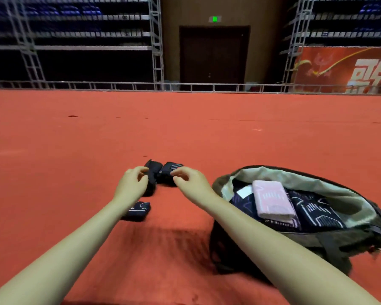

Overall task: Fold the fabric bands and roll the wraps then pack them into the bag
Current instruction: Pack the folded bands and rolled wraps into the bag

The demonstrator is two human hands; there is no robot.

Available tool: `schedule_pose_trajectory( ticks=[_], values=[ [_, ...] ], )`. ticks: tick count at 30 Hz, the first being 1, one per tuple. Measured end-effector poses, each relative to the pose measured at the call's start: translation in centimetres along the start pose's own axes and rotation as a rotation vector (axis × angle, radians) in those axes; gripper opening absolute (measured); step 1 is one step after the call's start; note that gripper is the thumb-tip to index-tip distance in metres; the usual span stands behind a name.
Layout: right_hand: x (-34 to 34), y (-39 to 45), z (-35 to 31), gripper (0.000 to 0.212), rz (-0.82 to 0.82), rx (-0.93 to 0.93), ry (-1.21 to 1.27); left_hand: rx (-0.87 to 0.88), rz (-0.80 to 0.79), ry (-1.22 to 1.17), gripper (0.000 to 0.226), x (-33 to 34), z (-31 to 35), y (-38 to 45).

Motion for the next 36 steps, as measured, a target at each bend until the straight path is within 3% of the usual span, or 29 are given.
schedule_pose_trajectory(
  ticks=[5,8,12,16,20,24,31,33,36],
  values=[
    [5.9,3.4,5.3,0.028,-0.097,0.175,-0.122,-0.305,-0.135,0.180,0.039,2.7,-10.8,0.0],
    [8.9,4.9,8.0,0.029,-0.139,0.230,-0.164,-0.401,-0.228,0.230,0.051,4.7,-14.6,0.0],
    [12.8,6.0,10.8,0.040,-0.267,0.299,-0.183,-0.334,-0.242,0.164,0.061,5.7,-15.5,0.5],
    [15.0,6.1,11.4,0.050,-0.341,0.266,-0.153,-0.234,-0.121,-0.190,0.057,4.3,-13.1,0.8],
    [13.4,5.5,8.8,0.041,-0.225,0.145,0.030,-0.101,-0.067,-0.563,0.047,1.6,-8.8,0.3],
    [8.2,3.4,3.6,0.044,-0.031,-0.027,0.296,-0.008,0.011,-0.713,0.036,-1.0,-2.4,-0.5],
    [-4.0,-3.0,-1.2,0.047,0.172,-0.140,0.362,0.118,-0.070,-0.854,0.021,-1.2,9.0,-3.6],
    [-7.4,-4.5,-1.0,0.046,0.316,-0.125,0.406,0.115,-0.122,-0.842,0.018,0.4,11.4,-4.3],
    [-11.8,-6.7,0.6,0.049,0.523,-0.039,0.362,0.074,-0.270,-0.519,0.035,4.4,13.9,-5.1]
  ],
)
Point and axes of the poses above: each hand's wrist, its own y-axis towards the middle knuckle, its own x-axis out of the palm, z = x × y, the point moved 3 cm from there along y, towards the middle knuckle, and after that the axes turned 12 degrees about y, right-handed, at the moved point
